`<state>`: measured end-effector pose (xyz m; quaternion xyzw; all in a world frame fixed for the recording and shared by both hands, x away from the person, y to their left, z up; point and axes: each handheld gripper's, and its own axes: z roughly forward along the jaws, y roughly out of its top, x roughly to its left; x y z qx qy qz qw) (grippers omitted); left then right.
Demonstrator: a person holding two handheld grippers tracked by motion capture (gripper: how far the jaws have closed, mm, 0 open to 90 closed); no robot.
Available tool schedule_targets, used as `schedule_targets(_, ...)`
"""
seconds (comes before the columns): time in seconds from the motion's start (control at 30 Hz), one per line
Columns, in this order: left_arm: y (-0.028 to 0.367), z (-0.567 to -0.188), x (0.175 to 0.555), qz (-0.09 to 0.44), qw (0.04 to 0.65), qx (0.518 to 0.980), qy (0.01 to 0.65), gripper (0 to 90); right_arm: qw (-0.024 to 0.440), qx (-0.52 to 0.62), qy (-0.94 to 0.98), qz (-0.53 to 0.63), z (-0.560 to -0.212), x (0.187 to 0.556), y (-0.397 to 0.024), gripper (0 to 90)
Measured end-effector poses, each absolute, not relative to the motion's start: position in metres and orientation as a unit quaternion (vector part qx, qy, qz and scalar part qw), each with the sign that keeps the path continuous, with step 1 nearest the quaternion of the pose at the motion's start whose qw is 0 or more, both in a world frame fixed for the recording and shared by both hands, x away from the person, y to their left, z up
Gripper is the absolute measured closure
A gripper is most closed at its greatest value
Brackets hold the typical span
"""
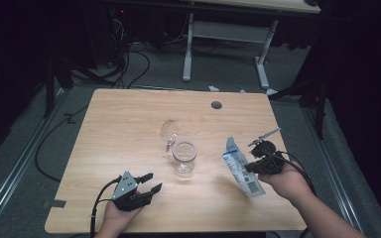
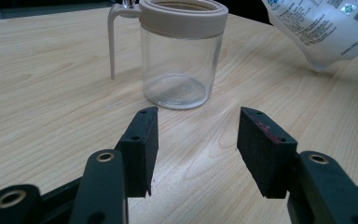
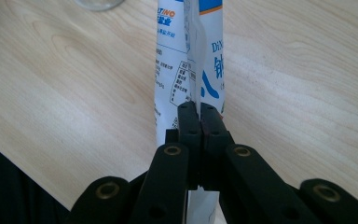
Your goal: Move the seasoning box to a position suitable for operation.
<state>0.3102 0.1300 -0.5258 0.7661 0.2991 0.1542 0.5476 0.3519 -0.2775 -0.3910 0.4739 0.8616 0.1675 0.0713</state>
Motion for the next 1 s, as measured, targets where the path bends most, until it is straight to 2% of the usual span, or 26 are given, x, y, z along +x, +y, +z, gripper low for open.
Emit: schedule_targets(1.0, 0.128, -0.526, 0.309, 0.153, 0.548, 0.768, 0.295, 48.2, 0.029, 0.481, 0.872, 0.087, -0.39, 0.361, -0.269, 90.0)
